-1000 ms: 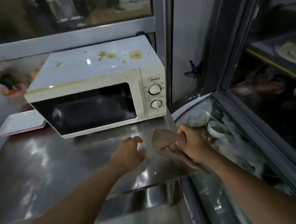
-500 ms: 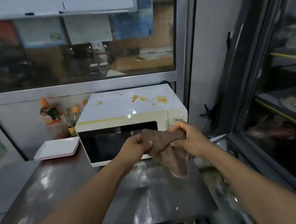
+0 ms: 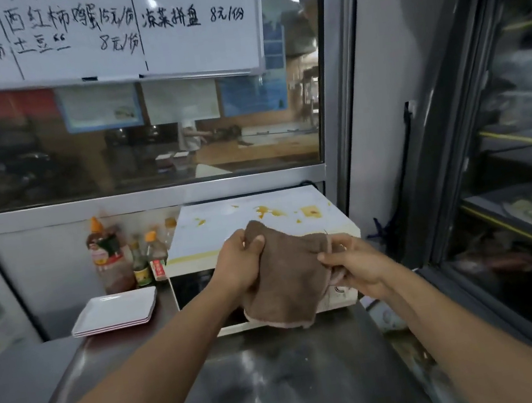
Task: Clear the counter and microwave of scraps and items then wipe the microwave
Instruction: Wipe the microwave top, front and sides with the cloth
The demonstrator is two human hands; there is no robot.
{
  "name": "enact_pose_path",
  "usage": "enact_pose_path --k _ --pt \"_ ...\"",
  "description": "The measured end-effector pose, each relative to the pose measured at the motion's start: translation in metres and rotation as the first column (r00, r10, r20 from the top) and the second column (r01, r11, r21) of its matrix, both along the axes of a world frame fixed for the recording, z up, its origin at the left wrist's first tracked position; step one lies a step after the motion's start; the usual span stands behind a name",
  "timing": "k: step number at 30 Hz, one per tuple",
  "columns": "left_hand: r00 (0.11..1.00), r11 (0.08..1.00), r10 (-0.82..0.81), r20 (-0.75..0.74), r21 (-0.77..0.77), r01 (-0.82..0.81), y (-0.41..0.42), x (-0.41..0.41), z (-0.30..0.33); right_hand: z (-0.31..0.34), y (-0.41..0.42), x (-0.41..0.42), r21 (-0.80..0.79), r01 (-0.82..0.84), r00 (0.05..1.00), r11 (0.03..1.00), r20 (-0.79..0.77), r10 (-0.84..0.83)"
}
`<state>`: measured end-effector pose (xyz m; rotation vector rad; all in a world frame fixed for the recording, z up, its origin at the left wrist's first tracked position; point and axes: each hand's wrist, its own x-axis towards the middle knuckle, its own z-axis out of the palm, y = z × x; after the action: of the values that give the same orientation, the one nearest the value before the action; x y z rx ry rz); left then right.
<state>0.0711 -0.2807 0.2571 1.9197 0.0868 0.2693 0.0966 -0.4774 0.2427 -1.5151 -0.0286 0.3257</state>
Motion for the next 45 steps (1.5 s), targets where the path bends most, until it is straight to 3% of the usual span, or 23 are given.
enact_pose_path --k 4,8,10,12,13,16,21,28,31,33,35,37,39,42,45 --pt "0.992 0.984 0.012 -0.127 -0.173 -0.034 0.009 0.007 -0.003 -0.004 0.013 0.002 0.028 0.152 0.988 0.988 0.024 -0.153" --pt "0.975 0.955 -0.100 -0.197 -0.293 0.038 0.022 0.015 -0.001 0.002 0.009 0.002 0.099 0.042 0.999 0.994 0.019 -0.045" --pt "0.957 0.943 -0.228 -0.178 -0.285 0.171 0.026 0.021 0.001 0.003 0.006 0.006 -0.026 0.018 0.997 1.000 0.074 -0.016" --pt "0.940 0.947 -0.304 -0.154 -0.153 0.281 0.024 0.031 0.003 0.005 0.004 0.012 -0.275 0.083 0.984 0.958 0.175 -0.035" --pt "0.945 0.956 -0.292 -0.145 -0.010 0.294 0.020 0.037 0.003 0.007 0.003 0.016 -0.373 0.126 0.974 0.919 0.221 -0.044" --pt "0.974 0.914 -0.203 -0.106 0.337 0.227 0.005 0.055 0.005 0.011 -0.005 0.034 -0.499 0.186 0.956 0.847 0.292 -0.039" --pt "0.978 0.889 -0.200 -0.062 0.408 0.208 -0.024 0.091 0.006 0.014 -0.032 0.077 -0.486 0.128 0.958 0.864 0.287 0.019" --pt "0.982 0.896 -0.186 -0.043 0.402 0.187 -0.074 0.160 0.000 0.011 -0.067 0.162 -0.528 0.173 0.909 0.831 0.411 0.072" --pt "0.983 0.854 -0.172 -0.068 0.486 0.183 -0.087 0.184 -0.007 -0.001 -0.076 0.196 -0.664 0.129 0.932 0.737 0.334 0.138" --pt "0.989 0.816 -0.137 -0.055 0.560 0.144 -0.087 0.198 -0.016 -0.013 -0.077 0.214 -0.795 0.120 0.942 0.595 0.281 0.185" --pt "0.995 0.793 -0.088 -0.041 0.602 0.094 -0.081 0.209 -0.024 -0.022 -0.073 0.219 -0.868 0.243 0.926 0.433 0.341 0.163" --pt "0.999 0.759 -0.037 -0.039 0.648 0.054 -0.074 0.216 -0.030 -0.028 -0.063 0.216 -0.841 0.357 0.876 0.406 0.452 0.167" --pt "0.999 0.703 -0.005 -0.044 0.711 0.035 -0.068 0.223 -0.034 -0.039 -0.049 0.209 -0.851 0.287 0.865 0.440 0.428 0.263" --pt "0.997 0.642 0.061 -0.047 0.767 -0.003 -0.057 0.234 -0.041 -0.061 -0.036 0.203 -0.942 0.214 0.864 0.260 0.306 0.399" --pt "0.987 0.585 0.157 -0.037 0.809 -0.062 -0.044 0.239 -0.047 -0.062 -0.036 0.214 -0.955 0.207 0.876 0.213 0.278 0.393"
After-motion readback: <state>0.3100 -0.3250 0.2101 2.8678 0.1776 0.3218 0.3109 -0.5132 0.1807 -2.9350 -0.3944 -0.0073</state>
